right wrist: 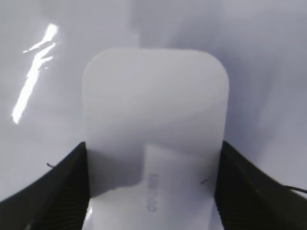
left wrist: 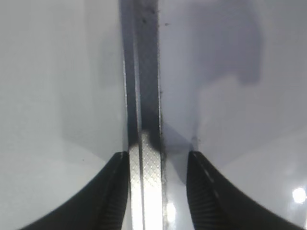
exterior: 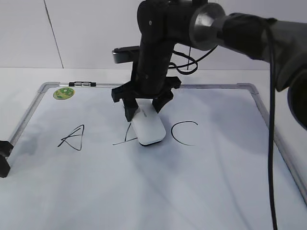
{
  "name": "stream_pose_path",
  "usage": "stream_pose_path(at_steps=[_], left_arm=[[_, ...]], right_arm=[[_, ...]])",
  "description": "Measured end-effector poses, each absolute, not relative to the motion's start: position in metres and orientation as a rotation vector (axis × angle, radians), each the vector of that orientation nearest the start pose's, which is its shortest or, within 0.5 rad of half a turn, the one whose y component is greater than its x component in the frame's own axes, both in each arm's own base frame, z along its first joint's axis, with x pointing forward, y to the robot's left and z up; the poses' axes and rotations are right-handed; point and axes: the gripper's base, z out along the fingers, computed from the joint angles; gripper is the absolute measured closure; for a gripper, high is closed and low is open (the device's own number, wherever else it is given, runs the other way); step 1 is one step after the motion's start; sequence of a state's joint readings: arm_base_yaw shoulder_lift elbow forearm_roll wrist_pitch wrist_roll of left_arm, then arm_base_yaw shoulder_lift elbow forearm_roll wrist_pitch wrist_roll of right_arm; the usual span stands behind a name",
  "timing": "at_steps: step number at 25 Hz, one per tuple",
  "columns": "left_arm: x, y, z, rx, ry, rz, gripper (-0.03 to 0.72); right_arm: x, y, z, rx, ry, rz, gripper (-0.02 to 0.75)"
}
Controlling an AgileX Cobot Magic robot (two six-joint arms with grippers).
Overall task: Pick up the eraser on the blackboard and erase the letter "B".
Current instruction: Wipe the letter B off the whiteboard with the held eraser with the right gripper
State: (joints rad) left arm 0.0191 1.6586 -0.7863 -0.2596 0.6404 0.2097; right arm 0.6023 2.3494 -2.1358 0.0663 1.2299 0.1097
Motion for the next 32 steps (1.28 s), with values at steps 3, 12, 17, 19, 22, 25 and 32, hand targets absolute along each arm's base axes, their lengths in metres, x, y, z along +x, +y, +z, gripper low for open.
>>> stream_pose_path(at_steps=[3,12,17,19,22,25,32], left_arm=[[0.27,-0.009,0.15,-0.01,2.974,-0.228,0.388],[0.269,-0.009,0.15,-0.008,2.986,-0.233,0.388],[0.269,-0.009,0.15,-0.008,2.988,-0.234,0.388],[0.269,-0.009,0.15,-0.008,2.988,-0.234,0.388],[0.269,-0.009,0.15,-0.008,2.988,-0.234,0.388],[0.269,-0.009,0.15,-0.007,2.99,-0.235,0.388],[0.27,-0.01,0.148,-0.014,3.005,-0.245,0.391]], right_arm=[[0.408,0.287,0.186,-0.703,2.894,0.19,0.195],[0.415,0.291,0.176,-0.747,2.883,0.115,0.195],[0.418,0.29,0.176,-0.775,2.857,0.052,0.195],[0.419,0.289,0.176,-0.784,2.843,0.017,0.195],[0.422,0.286,0.177,-0.795,2.818,-0.038,0.195],[0.423,0.286,0.177,-0.802,2.809,-0.044,0.195],[0.419,0.292,0.176,-0.891,2.784,-0.02,0.195]])
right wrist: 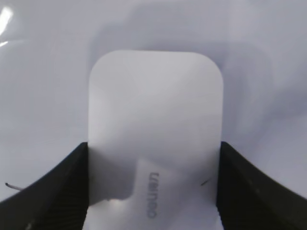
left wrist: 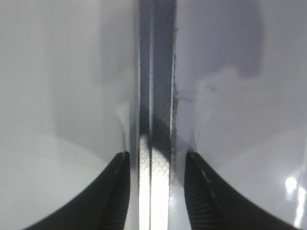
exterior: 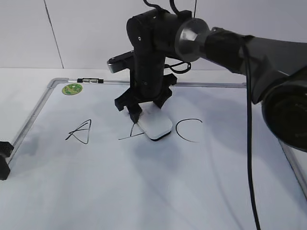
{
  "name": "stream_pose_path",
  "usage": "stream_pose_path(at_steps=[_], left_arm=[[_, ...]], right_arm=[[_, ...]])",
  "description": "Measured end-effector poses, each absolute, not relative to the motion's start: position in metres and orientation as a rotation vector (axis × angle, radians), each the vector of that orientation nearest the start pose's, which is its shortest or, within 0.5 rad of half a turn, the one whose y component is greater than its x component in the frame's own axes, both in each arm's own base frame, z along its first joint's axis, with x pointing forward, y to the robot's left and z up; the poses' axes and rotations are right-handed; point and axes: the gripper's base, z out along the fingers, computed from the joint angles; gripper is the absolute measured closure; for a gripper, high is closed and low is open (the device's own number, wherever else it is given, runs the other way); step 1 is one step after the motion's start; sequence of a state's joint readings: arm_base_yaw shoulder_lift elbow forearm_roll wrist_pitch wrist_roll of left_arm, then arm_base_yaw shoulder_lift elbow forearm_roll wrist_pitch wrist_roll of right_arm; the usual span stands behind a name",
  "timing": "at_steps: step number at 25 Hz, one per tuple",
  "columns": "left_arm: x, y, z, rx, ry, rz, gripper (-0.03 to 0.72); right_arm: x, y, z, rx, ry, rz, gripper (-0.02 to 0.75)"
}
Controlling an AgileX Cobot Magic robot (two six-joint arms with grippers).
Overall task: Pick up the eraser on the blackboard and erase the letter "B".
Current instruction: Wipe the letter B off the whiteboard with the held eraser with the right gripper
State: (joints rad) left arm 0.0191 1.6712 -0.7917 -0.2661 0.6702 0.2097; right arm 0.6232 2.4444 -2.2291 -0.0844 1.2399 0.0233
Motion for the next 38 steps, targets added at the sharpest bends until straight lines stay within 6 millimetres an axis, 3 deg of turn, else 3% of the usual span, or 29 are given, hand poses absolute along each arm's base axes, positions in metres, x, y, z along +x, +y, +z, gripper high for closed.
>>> stream_pose_path(at_steps=[14,20,27,34,38], left_arm=[[0.274,-0.011,0.142,-0.026,3.071,-0.277,0.589],[0.273,-0.011,0.141,-0.024,3.08,-0.276,0.596],[0.273,-0.01,0.141,-0.02,3.082,-0.275,0.596],[0.273,-0.01,0.141,-0.02,3.085,-0.276,0.596],[0.273,-0.01,0.141,-0.02,3.085,-0.276,0.596]], right_arm=[[0.417,0.296,0.176,-0.937,2.77,-0.01,0.195],[0.412,0.302,0.174,-0.93,2.798,0.1,0.195],[0.399,0.32,0.174,-1.038,2.743,0.031,0.195],[0.403,0.315,0.175,-1.039,2.716,-0.069,0.195],[0.413,0.302,0.175,-1.014,2.711,-0.127,0.195]])
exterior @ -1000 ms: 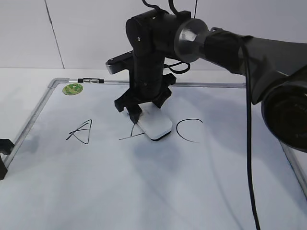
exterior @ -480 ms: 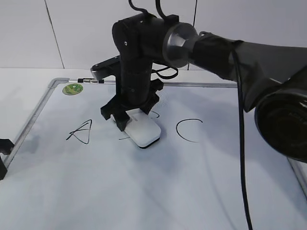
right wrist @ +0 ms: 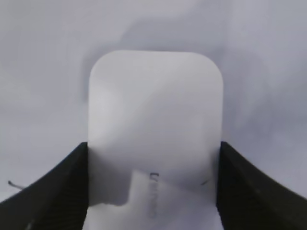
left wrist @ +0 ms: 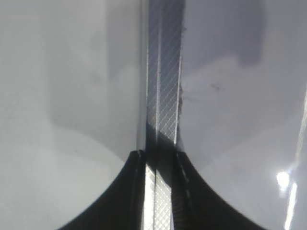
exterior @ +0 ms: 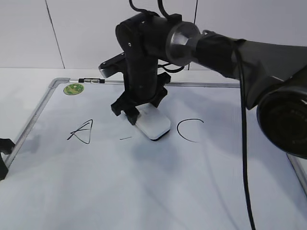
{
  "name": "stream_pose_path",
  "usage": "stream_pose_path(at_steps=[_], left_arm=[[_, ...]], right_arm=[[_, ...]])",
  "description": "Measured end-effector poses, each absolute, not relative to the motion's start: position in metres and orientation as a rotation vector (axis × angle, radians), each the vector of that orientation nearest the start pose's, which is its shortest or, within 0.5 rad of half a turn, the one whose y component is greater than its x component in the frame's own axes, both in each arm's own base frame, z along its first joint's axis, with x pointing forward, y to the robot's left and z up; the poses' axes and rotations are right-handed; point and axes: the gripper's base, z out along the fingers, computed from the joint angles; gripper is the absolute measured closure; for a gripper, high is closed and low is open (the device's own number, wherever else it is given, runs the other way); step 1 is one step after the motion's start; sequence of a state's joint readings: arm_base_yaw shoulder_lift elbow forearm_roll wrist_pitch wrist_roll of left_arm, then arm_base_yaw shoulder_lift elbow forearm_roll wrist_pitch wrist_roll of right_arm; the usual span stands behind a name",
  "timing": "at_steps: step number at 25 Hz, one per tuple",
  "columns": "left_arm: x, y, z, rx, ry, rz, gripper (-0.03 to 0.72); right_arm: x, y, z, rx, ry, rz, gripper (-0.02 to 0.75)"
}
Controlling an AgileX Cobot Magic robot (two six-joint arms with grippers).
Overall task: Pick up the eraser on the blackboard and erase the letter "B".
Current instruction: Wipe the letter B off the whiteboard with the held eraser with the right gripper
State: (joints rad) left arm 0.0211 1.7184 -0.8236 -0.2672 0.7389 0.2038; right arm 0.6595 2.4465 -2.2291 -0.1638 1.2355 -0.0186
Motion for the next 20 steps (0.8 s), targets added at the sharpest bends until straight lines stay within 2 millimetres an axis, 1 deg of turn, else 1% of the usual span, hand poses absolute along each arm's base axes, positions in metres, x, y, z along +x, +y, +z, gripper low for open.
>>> stream_pose_path(at_steps=[7,10,15,20], left_arm=[[0.273,-0.011,0.141,-0.022,3.085,-0.278,0.597],[0.273,-0.011,0.141,-0.022,3.087,-0.279,0.597],[0.273,-0.011,0.141,-0.024,3.086,-0.28,0.597],[0.273,-0.011,0.141,-0.024,3.086,-0.28,0.597]], right_arm=[[0.428,0.282,0.176,-0.948,2.727,-0.162,0.195],[0.431,0.277,0.176,-0.93,2.733,-0.164,0.195],[0.431,0.277,0.176,-0.909,2.743,-0.144,0.195],[0.43,0.277,0.175,-0.866,2.788,-0.014,0.195]])
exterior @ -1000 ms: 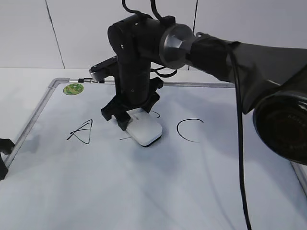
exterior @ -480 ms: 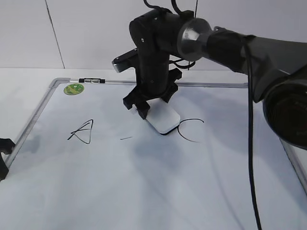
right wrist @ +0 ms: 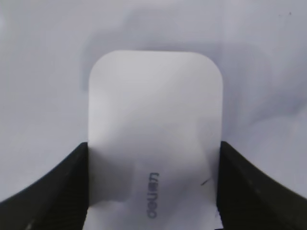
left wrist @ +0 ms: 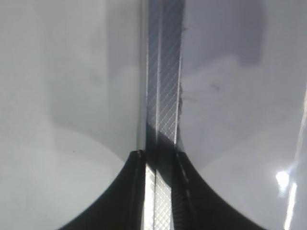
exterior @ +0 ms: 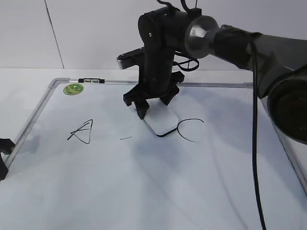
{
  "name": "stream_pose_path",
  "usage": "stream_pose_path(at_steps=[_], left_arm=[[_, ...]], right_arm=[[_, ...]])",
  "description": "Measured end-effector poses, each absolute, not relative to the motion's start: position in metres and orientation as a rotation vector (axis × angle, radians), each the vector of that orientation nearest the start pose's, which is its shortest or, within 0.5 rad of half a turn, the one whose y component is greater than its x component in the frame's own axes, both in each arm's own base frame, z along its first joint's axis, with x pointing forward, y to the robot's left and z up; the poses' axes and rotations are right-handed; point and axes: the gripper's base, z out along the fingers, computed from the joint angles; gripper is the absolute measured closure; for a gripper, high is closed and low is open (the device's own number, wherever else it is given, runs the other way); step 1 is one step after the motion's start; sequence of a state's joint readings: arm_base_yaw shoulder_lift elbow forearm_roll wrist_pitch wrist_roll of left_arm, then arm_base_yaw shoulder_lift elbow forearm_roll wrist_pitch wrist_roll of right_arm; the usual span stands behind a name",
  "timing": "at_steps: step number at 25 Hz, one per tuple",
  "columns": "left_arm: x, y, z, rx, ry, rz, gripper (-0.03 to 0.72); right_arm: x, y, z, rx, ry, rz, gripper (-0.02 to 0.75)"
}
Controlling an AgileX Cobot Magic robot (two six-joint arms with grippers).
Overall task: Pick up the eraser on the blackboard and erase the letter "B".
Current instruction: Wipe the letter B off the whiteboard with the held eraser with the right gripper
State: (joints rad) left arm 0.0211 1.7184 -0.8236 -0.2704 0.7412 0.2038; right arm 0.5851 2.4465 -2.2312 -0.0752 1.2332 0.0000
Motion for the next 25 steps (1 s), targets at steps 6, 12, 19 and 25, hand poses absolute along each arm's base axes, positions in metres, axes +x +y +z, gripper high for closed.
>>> stream_pose_path(at_steps=[6,12,19,25], left_arm=[[0.273,-0.011,0.141,-0.024,3.086,-0.28,0.597],[0.273,-0.011,0.141,-0.024,3.086,-0.28,0.597],[0.273,-0.011,0.141,-0.024,3.086,-0.28,0.597],[0.273,-0.011,0.141,-0.024,3.086,-0.28,0.597]], right_arm=[[0.423,0.288,0.175,-0.843,2.828,0.157,0.195],[0.403,0.315,0.175,-0.908,2.815,0.185,0.195],[0.391,0.331,0.175,-0.876,2.833,0.217,0.195],[0.393,0.328,0.174,-0.785,2.838,0.121,0.195]])
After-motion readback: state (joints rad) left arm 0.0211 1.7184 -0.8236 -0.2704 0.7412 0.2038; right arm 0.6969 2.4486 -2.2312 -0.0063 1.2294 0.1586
